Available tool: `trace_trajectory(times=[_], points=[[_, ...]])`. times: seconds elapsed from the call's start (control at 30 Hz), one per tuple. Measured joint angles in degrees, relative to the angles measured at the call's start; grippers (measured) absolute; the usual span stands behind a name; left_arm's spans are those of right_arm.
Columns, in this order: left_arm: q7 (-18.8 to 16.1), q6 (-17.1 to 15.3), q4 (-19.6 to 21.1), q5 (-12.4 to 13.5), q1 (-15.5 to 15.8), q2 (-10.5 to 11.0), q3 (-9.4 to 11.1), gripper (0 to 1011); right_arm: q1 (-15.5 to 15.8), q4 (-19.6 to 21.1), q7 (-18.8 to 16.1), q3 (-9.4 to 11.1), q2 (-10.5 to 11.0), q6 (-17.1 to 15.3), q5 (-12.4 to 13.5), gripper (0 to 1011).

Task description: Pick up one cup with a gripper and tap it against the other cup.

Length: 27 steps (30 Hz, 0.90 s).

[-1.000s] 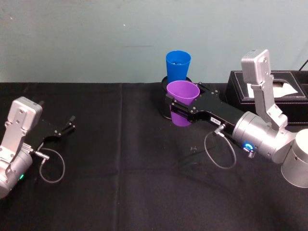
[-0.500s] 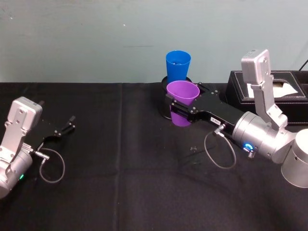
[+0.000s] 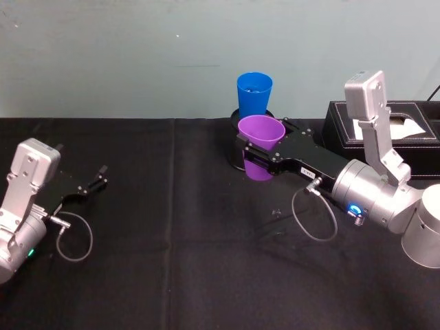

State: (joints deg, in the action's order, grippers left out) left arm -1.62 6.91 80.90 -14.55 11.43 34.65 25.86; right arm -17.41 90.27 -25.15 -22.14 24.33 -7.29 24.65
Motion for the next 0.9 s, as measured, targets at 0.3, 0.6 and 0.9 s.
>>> trace_trajectory(times=[0.3,0.6,0.9], points=[[0.00,0.00,0.00,0.00,0.00,0.00,0.00,1000,0.00,0.00,0.00,0.00,0.00,0.00,0.00,730],[0.00,0.00,0.00,0.00,0.00,0.00,0.00,1000,0.00,0.00,-0.01,0.00,0.00,0.00,0.00,730],[0.00,0.00,0.00,0.00,0.00,0.00,0.00,1000,0.00,0.00,0.00,0.00,0.00,0.00,0.00,730]])
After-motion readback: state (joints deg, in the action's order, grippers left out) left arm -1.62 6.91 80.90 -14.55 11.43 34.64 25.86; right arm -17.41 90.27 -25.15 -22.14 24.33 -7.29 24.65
